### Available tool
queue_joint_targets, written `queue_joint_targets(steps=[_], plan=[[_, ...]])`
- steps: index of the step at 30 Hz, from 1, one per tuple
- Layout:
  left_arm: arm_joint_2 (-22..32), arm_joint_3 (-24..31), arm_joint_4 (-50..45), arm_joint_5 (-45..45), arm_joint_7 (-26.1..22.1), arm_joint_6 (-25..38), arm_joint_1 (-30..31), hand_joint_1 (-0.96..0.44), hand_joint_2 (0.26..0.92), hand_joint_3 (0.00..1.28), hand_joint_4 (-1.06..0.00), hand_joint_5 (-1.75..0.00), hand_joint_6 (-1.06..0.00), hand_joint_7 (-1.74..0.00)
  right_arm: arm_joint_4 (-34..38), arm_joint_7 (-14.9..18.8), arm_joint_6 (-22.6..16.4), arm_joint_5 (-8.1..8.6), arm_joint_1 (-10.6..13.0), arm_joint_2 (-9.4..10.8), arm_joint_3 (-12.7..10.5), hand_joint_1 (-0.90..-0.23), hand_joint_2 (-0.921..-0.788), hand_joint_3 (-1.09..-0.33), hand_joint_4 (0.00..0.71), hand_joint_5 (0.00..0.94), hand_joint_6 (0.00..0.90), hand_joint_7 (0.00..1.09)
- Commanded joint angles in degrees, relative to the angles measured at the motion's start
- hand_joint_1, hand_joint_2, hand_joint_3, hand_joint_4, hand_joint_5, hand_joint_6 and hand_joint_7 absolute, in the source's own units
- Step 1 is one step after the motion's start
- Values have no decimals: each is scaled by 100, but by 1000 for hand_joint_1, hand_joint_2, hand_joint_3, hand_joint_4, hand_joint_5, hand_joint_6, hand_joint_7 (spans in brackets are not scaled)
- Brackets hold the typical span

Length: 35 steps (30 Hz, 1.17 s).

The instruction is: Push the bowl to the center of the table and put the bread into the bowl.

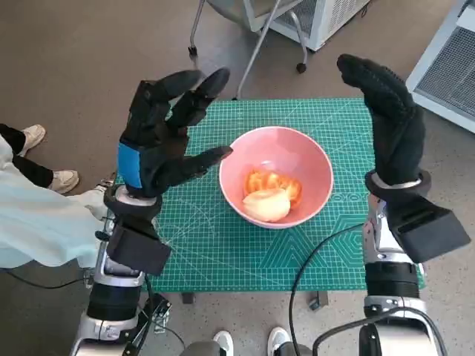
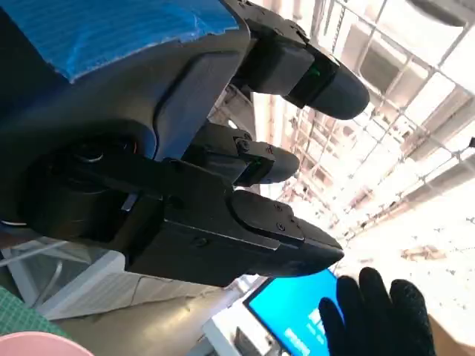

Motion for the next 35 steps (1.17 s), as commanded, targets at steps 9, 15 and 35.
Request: queue_joint_targets(steps=[9, 15, 35], plan=[[-17, -37, -269, 93, 9, 202, 103, -98, 920, 38, -501, -43, -190, -769, -50, 17, 137, -118, 48, -48, 113, -609, -921, -729, 378, 1, 47, 825], [7, -63, -312, 125, -9, 251, 74, -91, 918, 33, -490, -41, -184, -778, -25, 38, 157, -115, 49, -75, 103, -626, -921, -726, 378, 1, 35, 840], [8, -49, -189, 20, -24, 248, 16, -110, 921, 26, -474, -47, -169, -790, -13, 35, 182, -102, 56, -55, 110, -609, -921, -729, 377, 0, 31, 846]])
